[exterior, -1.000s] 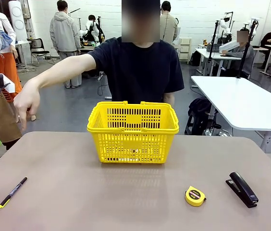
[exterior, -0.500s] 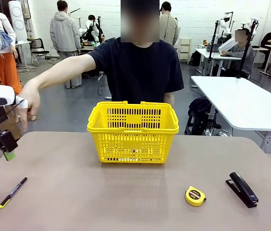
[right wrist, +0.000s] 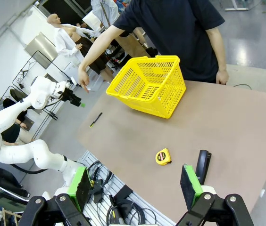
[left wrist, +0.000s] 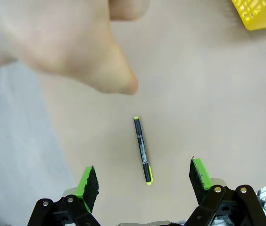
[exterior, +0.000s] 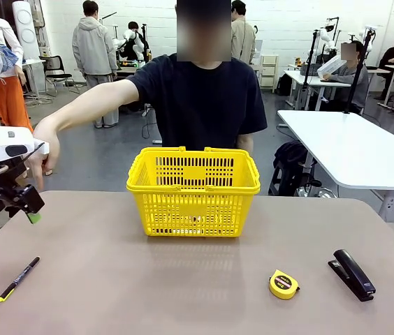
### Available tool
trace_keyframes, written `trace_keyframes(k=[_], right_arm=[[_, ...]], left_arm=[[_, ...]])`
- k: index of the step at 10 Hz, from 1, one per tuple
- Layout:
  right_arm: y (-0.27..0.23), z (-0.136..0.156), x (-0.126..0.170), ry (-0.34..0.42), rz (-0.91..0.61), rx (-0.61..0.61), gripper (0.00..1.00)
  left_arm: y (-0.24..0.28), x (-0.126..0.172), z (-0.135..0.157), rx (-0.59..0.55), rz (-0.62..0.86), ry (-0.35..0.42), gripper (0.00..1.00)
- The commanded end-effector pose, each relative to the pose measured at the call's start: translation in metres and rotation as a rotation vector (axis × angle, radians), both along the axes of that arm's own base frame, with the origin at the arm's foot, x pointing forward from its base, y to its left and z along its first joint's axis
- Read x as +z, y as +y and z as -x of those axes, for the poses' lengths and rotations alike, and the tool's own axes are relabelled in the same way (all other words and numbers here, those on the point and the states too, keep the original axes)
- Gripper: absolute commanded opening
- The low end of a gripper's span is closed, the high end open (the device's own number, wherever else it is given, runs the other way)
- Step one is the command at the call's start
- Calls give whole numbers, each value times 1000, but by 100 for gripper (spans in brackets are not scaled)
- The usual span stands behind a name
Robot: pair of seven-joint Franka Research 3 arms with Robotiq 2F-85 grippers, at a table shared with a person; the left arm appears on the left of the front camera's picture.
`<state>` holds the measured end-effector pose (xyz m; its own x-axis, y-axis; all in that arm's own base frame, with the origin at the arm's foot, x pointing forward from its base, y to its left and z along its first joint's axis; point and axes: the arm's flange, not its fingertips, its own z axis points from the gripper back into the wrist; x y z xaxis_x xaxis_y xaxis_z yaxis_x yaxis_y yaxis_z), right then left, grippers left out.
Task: Place the items the person wants into the basket.
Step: Pick up the item the person points to and place it in the Market Basket.
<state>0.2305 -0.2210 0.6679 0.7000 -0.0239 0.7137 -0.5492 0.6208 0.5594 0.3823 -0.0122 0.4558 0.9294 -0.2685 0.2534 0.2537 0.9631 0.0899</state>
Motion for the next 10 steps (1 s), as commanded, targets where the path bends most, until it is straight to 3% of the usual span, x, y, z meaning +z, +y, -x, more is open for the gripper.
trace_keyframes(k=[1, 3, 5, 6, 10], right_arm=[[0, -1, 2, -25, -20, 12, 100], [0, -1, 2, -25, -20, 12, 100], [0, -1, 2, -25, -20, 12, 100], [0, -1, 2, -25, -20, 12, 100], [0, -1, 2, -25, -20, 12, 100]], left_arm=[[8, -47, 40, -26, 40, -38, 100], [8, -47, 41, -18, 64, -40, 100], [9, -27, 49, -33, 95, -69, 100], [5, -8, -10, 1, 44, -24, 100], [5, -8, -10, 1, 44, -24, 100]])
